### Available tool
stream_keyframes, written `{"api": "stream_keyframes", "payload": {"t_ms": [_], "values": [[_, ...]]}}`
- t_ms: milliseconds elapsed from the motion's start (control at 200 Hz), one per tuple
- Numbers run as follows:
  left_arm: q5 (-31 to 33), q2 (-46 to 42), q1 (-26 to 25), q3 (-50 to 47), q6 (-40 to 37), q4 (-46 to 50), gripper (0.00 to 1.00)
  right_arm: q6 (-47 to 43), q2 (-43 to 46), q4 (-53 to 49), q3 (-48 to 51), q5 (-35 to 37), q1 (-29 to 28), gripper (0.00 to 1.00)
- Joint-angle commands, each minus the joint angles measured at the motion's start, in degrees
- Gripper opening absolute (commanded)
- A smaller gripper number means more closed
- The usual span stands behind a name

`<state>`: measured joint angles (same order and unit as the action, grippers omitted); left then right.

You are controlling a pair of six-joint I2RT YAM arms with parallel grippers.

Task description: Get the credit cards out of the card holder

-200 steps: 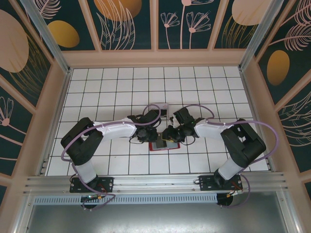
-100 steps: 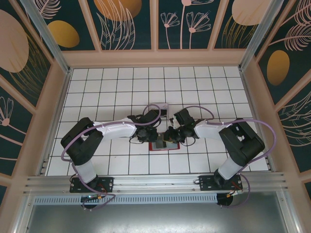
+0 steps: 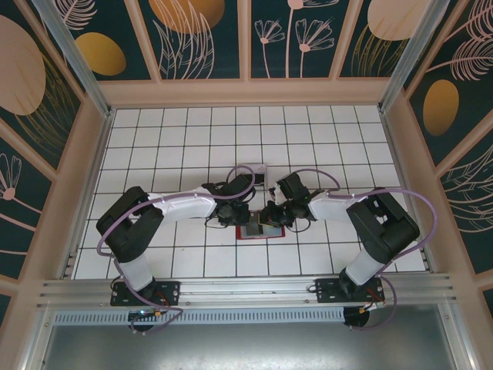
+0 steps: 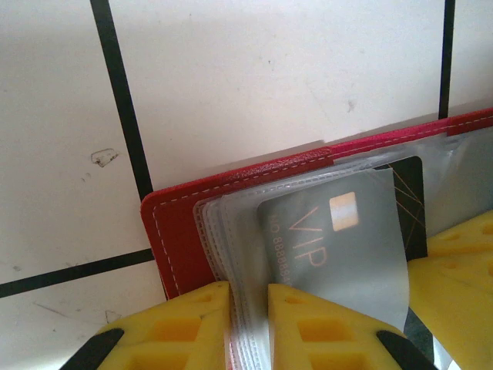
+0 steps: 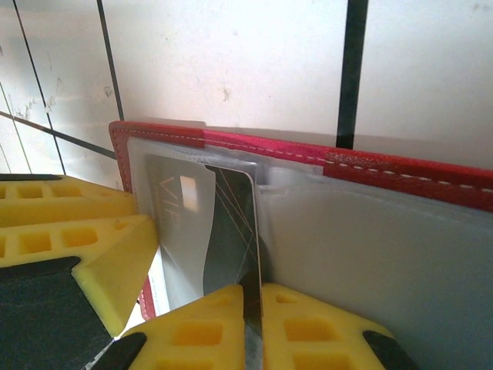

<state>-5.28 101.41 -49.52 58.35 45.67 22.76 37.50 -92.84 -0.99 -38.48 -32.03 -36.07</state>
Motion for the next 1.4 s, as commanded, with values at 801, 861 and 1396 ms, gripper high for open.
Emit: {"api": "stream_keyframes", "payload": {"t_ms": [801,861,1396], "values": [[1.23,1.42,-0.32,-1.66,-2.41,5.84,0.20,-6.65,11.83,-13.03,1.08,3.91,4.42,0.05],[1.42,1.20,-0.27,-1.75,-2.39,5.92,0.20,-7.38,12.49,-14.22,0.32,4.29,4.41,0.05],[1.96,-1.12,-0.25,-5.05,-4.51,5.86,0.20,-10.20,16.78,-22.27,-9.15,10.18,4.38,0.02]]}}
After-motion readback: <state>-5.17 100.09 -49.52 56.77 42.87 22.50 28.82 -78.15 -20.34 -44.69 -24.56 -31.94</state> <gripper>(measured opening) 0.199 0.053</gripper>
